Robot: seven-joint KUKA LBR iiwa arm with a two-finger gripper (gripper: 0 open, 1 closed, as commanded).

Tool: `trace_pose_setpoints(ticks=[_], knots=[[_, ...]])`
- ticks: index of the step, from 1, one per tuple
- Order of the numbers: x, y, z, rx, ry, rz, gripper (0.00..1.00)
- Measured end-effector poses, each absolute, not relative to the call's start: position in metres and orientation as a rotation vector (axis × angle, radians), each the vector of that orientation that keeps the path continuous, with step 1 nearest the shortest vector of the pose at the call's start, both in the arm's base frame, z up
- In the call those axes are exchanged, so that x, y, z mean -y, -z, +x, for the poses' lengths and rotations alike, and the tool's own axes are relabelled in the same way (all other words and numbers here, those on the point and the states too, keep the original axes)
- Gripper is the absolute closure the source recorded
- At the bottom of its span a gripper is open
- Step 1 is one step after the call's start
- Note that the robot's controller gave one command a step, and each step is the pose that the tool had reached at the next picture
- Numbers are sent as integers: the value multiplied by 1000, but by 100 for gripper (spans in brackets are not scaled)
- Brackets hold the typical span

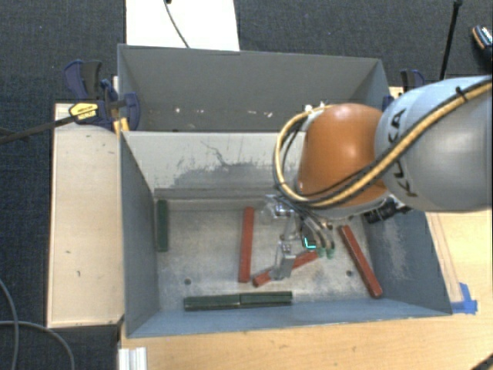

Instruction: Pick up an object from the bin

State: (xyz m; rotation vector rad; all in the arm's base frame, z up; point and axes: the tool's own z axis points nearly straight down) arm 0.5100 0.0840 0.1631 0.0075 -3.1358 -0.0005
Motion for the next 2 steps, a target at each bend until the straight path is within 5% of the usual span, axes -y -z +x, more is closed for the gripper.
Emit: trace_pose_setpoints(ticks=[1, 2], knots=[[-56, -70, 497, 3066, 2, 681, 0], [-55, -73, 497, 3066, -1, 671, 100]])
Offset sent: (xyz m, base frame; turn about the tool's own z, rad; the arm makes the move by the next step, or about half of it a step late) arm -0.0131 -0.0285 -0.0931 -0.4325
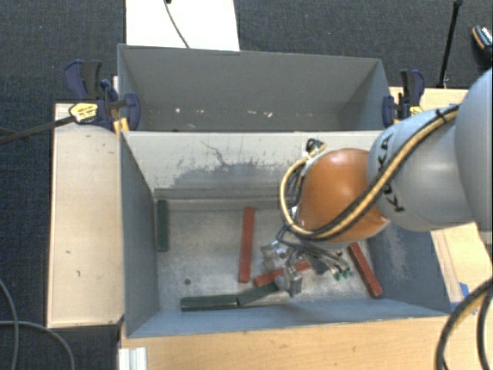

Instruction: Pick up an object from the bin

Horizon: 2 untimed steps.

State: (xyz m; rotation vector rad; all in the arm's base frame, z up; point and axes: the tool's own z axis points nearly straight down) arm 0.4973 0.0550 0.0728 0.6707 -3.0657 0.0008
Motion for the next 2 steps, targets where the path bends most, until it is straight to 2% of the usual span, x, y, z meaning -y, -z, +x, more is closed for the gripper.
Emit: trace_pose_setpoints(ticks=[1, 2], knots=[[-19, -96, 509, 3068, -4, 704, 100], [-22, -95, 508, 3064, 1, 704, 0]])
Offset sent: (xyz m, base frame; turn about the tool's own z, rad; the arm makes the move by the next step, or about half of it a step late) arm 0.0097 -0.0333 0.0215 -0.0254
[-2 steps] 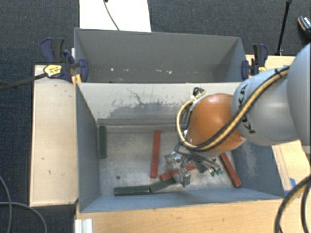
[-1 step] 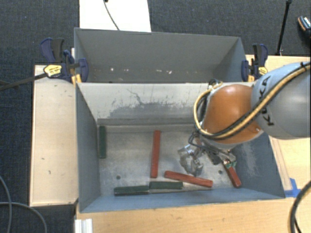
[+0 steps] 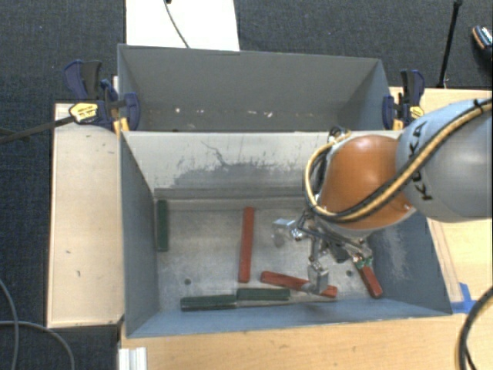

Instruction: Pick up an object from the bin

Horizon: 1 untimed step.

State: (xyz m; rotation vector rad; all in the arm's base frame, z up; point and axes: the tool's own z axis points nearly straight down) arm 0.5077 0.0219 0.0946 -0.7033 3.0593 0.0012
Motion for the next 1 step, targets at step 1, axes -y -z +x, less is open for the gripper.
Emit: trace_pose_setpoints(ticks=[1], knots=[[-72, -69, 497, -3047, -5, -765, 0]])
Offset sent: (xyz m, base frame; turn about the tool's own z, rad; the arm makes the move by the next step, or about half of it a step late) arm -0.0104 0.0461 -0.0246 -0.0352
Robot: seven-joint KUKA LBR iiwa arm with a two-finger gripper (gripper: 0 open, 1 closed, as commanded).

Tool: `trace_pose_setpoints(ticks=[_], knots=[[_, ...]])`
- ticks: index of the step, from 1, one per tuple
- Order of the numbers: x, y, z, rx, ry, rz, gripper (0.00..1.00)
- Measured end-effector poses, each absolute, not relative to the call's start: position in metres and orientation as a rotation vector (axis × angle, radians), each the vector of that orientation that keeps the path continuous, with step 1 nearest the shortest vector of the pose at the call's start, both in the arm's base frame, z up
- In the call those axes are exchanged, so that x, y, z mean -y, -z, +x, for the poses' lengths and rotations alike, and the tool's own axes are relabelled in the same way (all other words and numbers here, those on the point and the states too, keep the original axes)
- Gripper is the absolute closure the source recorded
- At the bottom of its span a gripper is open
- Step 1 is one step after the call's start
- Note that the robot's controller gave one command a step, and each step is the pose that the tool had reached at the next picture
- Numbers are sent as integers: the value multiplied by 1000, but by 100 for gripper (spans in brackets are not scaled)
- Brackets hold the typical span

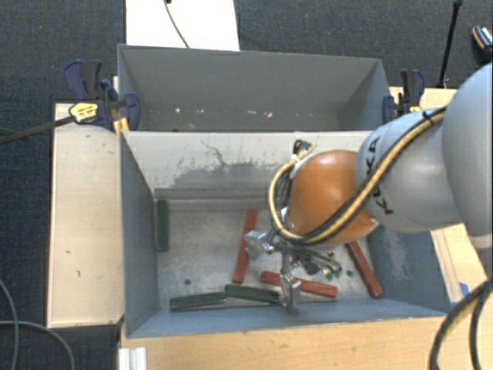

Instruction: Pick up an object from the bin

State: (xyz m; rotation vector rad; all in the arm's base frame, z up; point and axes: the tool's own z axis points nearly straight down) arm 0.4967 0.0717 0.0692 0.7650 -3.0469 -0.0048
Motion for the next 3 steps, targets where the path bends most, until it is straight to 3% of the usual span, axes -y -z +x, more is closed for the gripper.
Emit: trace_pose_setpoints(ticks=[1, 2, 3], knots=[[-69, -71, 498, 3053, 2, 753, 100], [-88, -127, 491, 3052, 0, 776, 100], [-123, -219, 515, 3044, 2, 829, 100]])
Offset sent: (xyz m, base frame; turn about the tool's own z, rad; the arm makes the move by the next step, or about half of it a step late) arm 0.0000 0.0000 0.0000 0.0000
